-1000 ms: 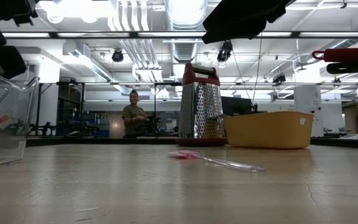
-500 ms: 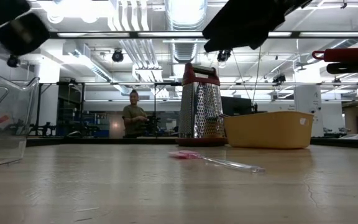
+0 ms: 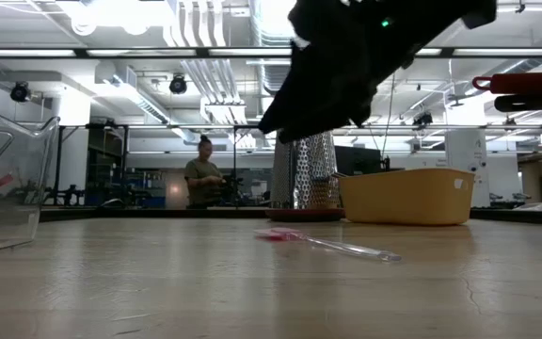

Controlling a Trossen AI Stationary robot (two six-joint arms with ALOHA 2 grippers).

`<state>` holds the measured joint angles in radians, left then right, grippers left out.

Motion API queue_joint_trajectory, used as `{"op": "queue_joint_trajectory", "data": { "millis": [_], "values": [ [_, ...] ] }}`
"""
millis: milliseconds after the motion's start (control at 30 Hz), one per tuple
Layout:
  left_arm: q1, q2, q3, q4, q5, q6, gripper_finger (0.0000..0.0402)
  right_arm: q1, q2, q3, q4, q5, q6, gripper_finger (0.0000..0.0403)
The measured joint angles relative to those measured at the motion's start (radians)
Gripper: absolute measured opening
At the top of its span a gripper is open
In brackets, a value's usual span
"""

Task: Pick & Place Kitchen Items
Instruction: Put the pink spatula into the left transparent bin

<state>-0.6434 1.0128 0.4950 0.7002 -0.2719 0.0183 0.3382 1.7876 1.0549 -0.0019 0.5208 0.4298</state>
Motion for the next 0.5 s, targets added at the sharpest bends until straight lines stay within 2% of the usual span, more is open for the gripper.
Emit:
{"op": "queue_joint_trajectory", "data": {
  "millis": [233, 500],
  "values": [
    [0.006, 0.124, 0.048, 0.244, 0.0, 0.185, 0.0139, -0.046, 0.066, 0.028, -0.033, -0.03, 0.06, 0.0315],
    [0.007, 0.238, 0.138, 0.216, 0.0, 0.216, 0.0138, -0.069, 0.139, 0.051, -0.073, -0.043, 0.098, 0.0328]
  ]
}}
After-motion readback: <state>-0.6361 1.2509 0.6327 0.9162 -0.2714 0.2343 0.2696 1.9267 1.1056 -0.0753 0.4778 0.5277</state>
